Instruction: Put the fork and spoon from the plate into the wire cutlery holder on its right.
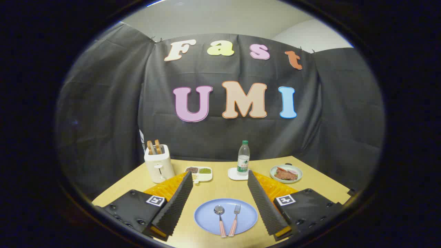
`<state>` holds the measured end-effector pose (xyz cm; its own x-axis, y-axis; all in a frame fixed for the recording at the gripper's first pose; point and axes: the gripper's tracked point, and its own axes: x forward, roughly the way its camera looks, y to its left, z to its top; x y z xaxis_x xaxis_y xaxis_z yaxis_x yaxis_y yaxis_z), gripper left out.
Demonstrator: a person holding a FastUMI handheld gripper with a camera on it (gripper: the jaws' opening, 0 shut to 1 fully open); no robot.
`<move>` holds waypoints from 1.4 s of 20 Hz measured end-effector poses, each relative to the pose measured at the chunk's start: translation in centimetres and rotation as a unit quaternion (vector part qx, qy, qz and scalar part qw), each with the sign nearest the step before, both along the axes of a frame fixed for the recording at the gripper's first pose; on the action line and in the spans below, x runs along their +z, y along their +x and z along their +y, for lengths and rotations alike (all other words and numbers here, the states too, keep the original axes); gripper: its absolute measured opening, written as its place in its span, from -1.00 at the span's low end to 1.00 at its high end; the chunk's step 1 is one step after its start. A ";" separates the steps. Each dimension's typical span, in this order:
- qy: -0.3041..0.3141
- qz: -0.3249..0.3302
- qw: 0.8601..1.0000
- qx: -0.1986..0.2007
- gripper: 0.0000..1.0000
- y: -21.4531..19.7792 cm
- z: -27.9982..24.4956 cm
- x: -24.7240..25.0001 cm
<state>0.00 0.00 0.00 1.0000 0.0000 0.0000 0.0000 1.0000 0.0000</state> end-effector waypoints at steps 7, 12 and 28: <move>-0.007 0.014 1.000 -0.012 0.99 0.3 -1.3 -1.0; -0.016 0.031 0.999 -0.020 1.00 0.6 -1.9 -1.9; -0.036 0.202 0.974 -0.100 1.00 4.1 -6.2 -13.0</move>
<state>4.09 -6.25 -12.95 0.8984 -0.2102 -0.3856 0.1812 0.9772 -0.1105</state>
